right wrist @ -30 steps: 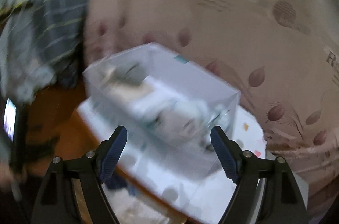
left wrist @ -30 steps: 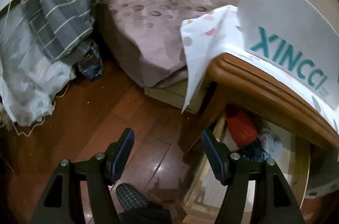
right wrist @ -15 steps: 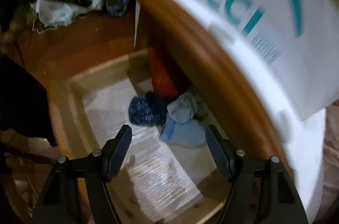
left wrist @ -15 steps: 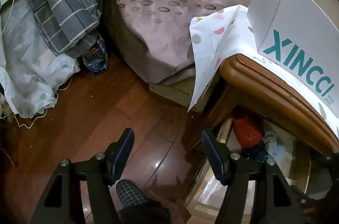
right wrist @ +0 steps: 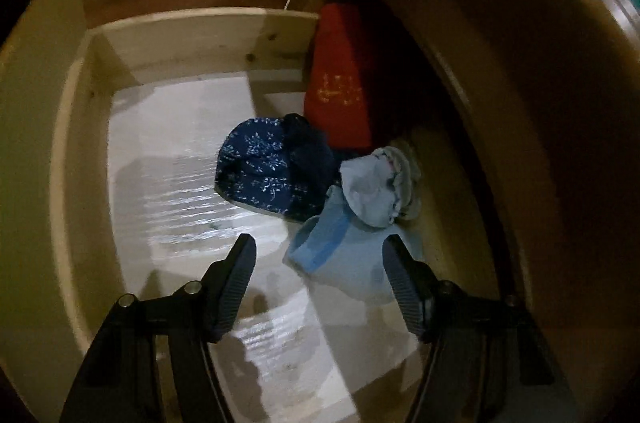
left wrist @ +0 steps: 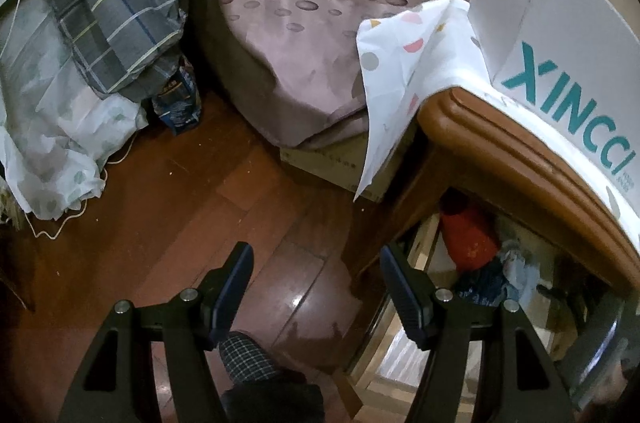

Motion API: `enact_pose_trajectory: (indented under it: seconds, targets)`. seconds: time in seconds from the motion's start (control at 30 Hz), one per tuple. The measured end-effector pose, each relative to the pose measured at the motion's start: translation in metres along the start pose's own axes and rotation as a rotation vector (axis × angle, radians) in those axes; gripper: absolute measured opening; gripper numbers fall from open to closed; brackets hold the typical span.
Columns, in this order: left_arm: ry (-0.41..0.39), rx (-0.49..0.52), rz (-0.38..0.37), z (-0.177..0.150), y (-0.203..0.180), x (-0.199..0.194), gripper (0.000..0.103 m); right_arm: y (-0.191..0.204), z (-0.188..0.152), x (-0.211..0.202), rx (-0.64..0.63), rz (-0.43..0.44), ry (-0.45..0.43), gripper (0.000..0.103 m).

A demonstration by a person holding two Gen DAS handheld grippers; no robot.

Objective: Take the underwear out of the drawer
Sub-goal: 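Move the right gripper into the drawer toward the light blue sock, then grasp the light blue sock with the right gripper and lift it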

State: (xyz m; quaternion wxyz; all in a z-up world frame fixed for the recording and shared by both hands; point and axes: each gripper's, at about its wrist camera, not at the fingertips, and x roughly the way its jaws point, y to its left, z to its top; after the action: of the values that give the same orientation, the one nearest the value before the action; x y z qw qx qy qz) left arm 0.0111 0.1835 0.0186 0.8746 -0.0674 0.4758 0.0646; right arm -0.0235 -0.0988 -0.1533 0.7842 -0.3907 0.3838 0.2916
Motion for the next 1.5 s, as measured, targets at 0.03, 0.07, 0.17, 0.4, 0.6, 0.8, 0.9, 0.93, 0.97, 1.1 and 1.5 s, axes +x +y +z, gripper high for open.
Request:
enact_pose_trajectory:
  seconds: [0.03, 0.07, 0.17, 0.4, 0.6, 0.8, 0.9, 0.93, 0.97, 1.1, 1.5]
  targets:
    - [0.001, 0.008, 0.006, -0.001, -0.001, 0.001, 0.068, 0.0, 0.0, 0.003, 0.001, -0.005, -0.014, 0.066]
    - [0.0, 0.017, 0.014, -0.001, -0.002, 0.001, 0.068, 0.001, -0.001, 0.006, -0.003, -0.01, -0.025, 0.066]
    - [-0.004, 0.023, 0.023, 0.0, -0.002, 0.001, 0.068, -0.002, -0.005, 0.014, -0.009, -0.013, -0.033, 0.066]
    - [0.009, 0.036, 0.009, 0.0, -0.004, 0.003, 0.068, -0.024, -0.004, 0.039, 0.061, 0.0, -0.026, 0.067]
    - [0.012, 0.038, 0.0, 0.0, -0.004, 0.004, 0.068, -0.03, -0.008, 0.056, 0.071, -0.004, -0.009, 0.073]
    - [0.018, 0.048, -0.008, 0.0, -0.007, 0.005, 0.068, -0.038, -0.011, 0.063, 0.108, 0.02, 0.005, 0.086]
    - [0.022, 0.056, -0.008, -0.001, -0.009, 0.006, 0.068, -0.038, -0.011, 0.062, 0.114, 0.023, 0.011, 0.086]
    - [0.025, 0.059, -0.008, -0.001, -0.01, 0.007, 0.068, -0.038, -0.01, 0.062, 0.119, 0.029, 0.016, 0.085]
    - [0.028, 0.062, -0.008, -0.001, -0.011, 0.007, 0.068, -0.038, -0.009, 0.064, 0.123, 0.035, 0.021, 0.082]
    - [0.026, 0.061, -0.012, 0.0, -0.012, 0.007, 0.068, -0.042, -0.009, 0.064, 0.193, 0.078, 0.058, 0.065]
    - [0.051, 0.16, -0.046, -0.009, -0.036, 0.011, 0.068, -0.03, -0.019, 0.045, 0.207, 0.151, 0.183, 0.046]
